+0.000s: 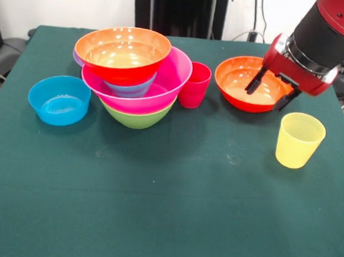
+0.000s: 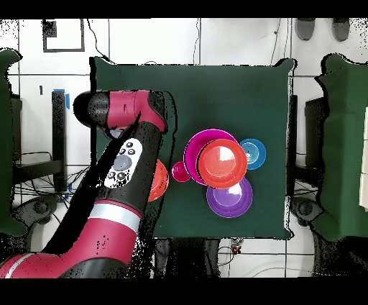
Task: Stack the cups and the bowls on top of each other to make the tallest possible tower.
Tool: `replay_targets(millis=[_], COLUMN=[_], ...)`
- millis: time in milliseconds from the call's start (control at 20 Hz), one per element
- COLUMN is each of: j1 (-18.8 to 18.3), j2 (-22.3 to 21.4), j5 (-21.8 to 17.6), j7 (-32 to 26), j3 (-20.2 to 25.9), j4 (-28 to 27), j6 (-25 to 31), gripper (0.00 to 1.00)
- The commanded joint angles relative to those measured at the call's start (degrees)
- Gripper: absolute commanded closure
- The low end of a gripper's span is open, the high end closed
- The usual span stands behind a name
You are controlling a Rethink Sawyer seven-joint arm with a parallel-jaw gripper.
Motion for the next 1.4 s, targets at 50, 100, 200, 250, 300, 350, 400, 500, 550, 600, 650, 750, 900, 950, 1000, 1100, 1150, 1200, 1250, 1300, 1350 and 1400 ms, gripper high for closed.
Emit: replay_targets(millis=[50,100,200,250,300,350,400,500,550,600,650,750,900,950,1000,1100,1150,1200,1250,1300,1350,1400], j1=[0.5,0.7,0.7,0.8,0.8,1.2,1.4,1.9,2.1,2.2,2.4,2.9,4.0,4.3,4.6,5.1,5.3,5.5,5.6,5.8,6.0,6.2], j2=[-1.4,-1.4,-1.0,-0.7,-0.3,0.0,0.3,1.0,1.4,1.7,1.9,2.4,3.0,3.2,3.3,3.3,3.3,3.3,3.2,3.2,3.4,3.7], j5=[0.5,0.9,1.3,1.6,1.9,2.2,2.5,2.9,2.9,3.1,3.4,3.6,4.4,4.8,5.0,5.3,5.3,5.4,5.5,5.8,6.0,6.2], j7=[11.0,11.8,13.3,14.4,15.4,17.0,18.1,20.2,20.8,21.4,22.1,23.7,28.4,30.0,31.2,33.1,33.5,33.8,34.1,34.5,34.9,35.3], j3=[2.6,2.6,2.3,2.0,1.6,0.9,0.3,-0.9,-1.5,-1.8,-2.0,-2.6,-3.9,-4.3,-4.6,-4.9,-4.9,-4.7,-4.5,-4.1,-3.8,-3.4], j4=[-1.4,-1.0,-0.9,-0.7,-0.5,-0.1,-0.1,-0.3,-0.5,-0.6,-0.6,-0.9,-0.7,-0.5,-0.3,0.1,0.3,0.6,0.9,1.3,1.5,1.8], j6=[4.9,5.1,5.6,5.8,5.7,5.8,5.9,5.6,5.5,5.4,5.3,5.3,6.1,6.4,6.3,6.0,5.7,5.4,5.0,4.7,4.0,3.0], gripper=[0.00,0.00,0.00,0.00,0.00,0.00,0.00,0.00,0.00,0.00,0.00,0.00,0.00,0.00,0.00,0.00,0.00,0.00,0.00,0.00,0.00,0.00])
